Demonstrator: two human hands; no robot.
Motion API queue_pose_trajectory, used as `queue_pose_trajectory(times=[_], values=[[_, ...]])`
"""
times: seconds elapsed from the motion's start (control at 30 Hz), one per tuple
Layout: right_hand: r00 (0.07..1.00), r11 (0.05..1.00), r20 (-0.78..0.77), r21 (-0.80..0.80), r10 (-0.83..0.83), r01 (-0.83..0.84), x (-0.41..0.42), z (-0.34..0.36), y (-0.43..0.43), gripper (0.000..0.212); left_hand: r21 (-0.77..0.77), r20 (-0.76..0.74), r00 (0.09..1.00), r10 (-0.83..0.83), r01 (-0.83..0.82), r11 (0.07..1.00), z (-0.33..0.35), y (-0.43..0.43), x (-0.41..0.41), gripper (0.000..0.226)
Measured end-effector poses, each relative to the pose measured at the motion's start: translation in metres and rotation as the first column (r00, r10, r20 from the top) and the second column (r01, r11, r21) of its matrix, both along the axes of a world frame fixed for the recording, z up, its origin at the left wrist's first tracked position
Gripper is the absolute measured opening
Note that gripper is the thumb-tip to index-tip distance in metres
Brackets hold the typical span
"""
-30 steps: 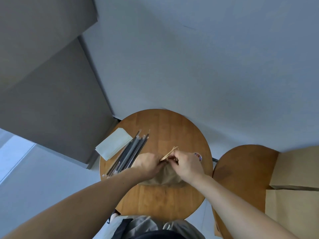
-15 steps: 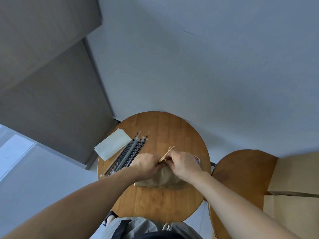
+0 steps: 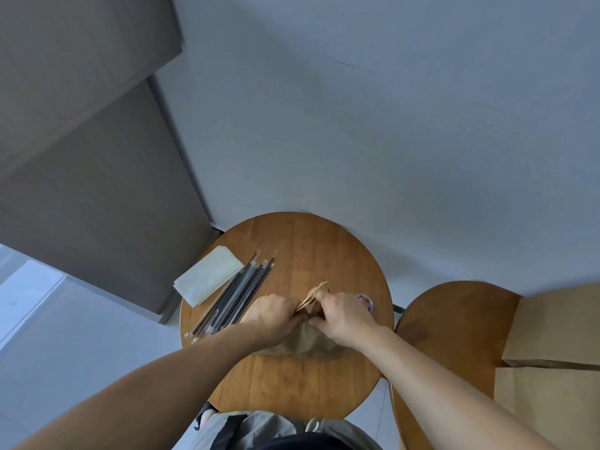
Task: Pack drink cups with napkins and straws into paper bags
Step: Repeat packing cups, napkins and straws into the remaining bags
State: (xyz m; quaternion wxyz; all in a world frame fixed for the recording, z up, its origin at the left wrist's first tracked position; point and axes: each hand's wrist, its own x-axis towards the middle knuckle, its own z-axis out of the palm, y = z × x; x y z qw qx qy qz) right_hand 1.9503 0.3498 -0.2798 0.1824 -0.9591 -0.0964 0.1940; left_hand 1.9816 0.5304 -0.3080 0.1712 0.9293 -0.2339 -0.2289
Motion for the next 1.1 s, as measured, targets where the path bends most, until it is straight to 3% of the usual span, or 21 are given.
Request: queue_pose_trajectory(times=[0.2, 0.37, 0.5, 0.63, 0.73, 0.83, 0.93, 1.03, 1.1], values=[[0.998, 1.000, 0.064, 0.017, -0.004, 0.003, -0.006, -0.006, 0.000, 0.025, 0.023, -0.013, 1.000, 0.017, -0.016, 1.000, 0.002, -0.001, -0.002, 0.026], [0.994, 0.999, 0.103, 0.024, -0.023, 0.021, -0.012, -0.009, 0.000, 0.023, 0.043, -0.010, 1.000, 0.008, -0.007, 0.999, 0.003, -0.002, -0.003, 0.038], [0.989, 1.000, 0.149, 0.013, 0.002, -0.004, -0.015, -0.009, 0.000, 0.025, 0.062, -0.039, 0.999, 0.030, -0.027, 0.998, 0.006, -0.003, -0.003, 0.033], [0.932, 0.961, 0.362, 0.267, -0.031, -0.072, -0.030, -0.004, -0.008, 0.024, 0.057, -0.085, 0.994, 0.069, -0.064, 0.996, 0.014, -0.001, 0.004, 0.035], [0.815, 0.926, 0.549, 0.374, -0.185, -0.042, -0.043, -0.008, -0.026, 0.016, 0.053, -0.115, 0.989, 0.094, -0.089, 0.995, 0.018, 0.015, 0.014, 0.007], [0.853, 0.947, 0.455, 0.295, -0.254, 0.125, -0.047, -0.018, -0.046, 0.036, 0.083, -0.181, 0.972, 0.149, -0.136, 0.987, 0.013, 0.036, 0.020, 0.035], [0.902, 0.939, 0.321, 0.281, -0.288, 0.199, -0.047, -0.027, -0.051, 0.058, 0.093, -0.220, 0.952, 0.214, -0.198, 0.976, 0.010, 0.051, 0.016, 0.037], [0.853, 0.894, 0.343, 0.358, -0.394, 0.269, -0.044, -0.035, -0.054, 0.073, 0.020, -0.258, 0.919, 0.298, -0.303, 0.953, 0.006, 0.060, 0.007, 0.042], [0.888, 0.844, 0.141, 0.407, -0.437, 0.350, -0.042, -0.038, -0.059, 0.076, -0.040, -0.271, 0.897, 0.350, -0.374, 0.927, 0.003, 0.063, 0.002, 0.050]])
